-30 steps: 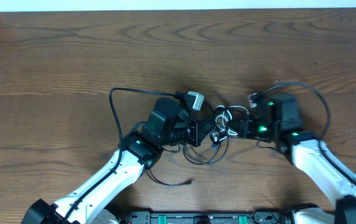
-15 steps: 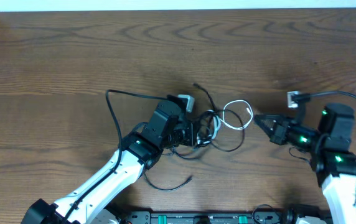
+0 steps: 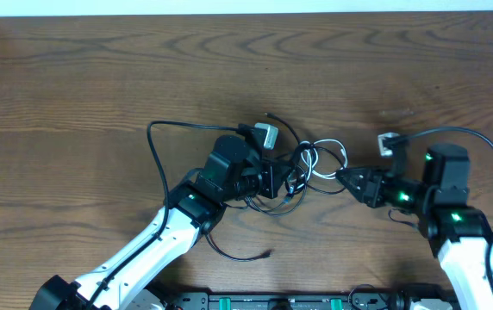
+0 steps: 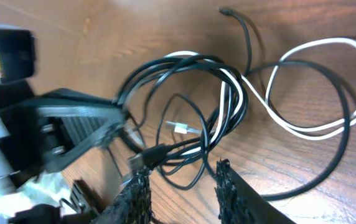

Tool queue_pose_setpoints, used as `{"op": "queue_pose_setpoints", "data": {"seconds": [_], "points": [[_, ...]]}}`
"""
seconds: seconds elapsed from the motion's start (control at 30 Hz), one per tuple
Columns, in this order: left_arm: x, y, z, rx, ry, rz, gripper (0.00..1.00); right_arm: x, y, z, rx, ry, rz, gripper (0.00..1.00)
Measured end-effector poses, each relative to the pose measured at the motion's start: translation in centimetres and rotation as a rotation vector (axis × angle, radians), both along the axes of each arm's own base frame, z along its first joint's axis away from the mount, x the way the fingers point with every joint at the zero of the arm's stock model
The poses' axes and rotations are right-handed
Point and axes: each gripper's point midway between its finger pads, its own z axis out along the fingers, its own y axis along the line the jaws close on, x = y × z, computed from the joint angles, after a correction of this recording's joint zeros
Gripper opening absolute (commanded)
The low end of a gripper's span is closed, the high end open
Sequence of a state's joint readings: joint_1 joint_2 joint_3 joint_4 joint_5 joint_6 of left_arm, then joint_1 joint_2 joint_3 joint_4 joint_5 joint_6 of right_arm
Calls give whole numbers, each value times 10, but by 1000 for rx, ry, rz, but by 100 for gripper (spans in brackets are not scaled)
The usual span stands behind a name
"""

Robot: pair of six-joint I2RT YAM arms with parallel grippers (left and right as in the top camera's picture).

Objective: Untangle cables

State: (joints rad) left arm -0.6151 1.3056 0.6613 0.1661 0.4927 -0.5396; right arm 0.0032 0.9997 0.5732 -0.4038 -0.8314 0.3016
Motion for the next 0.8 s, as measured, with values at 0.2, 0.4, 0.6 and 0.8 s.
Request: {"op": "queue_pose_setpoints", "data": {"seconds": [0.2, 0.4, 0.6, 0.8], "points": [[-7, -4, 2, -30, 39, -24, 8, 19, -4, -42, -61, 114, -48, 24], [-8, -5, 2, -44, 64, -20, 8, 36, 1, -62, -53, 134, -42, 24], [-9, -5, 2, -56, 89, -8, 8, 45, 25, -77, -17, 118, 37, 20], [-9, -5, 2, -67, 112, 4, 8, 49, 31, -96, -3, 154, 45, 17]]}}
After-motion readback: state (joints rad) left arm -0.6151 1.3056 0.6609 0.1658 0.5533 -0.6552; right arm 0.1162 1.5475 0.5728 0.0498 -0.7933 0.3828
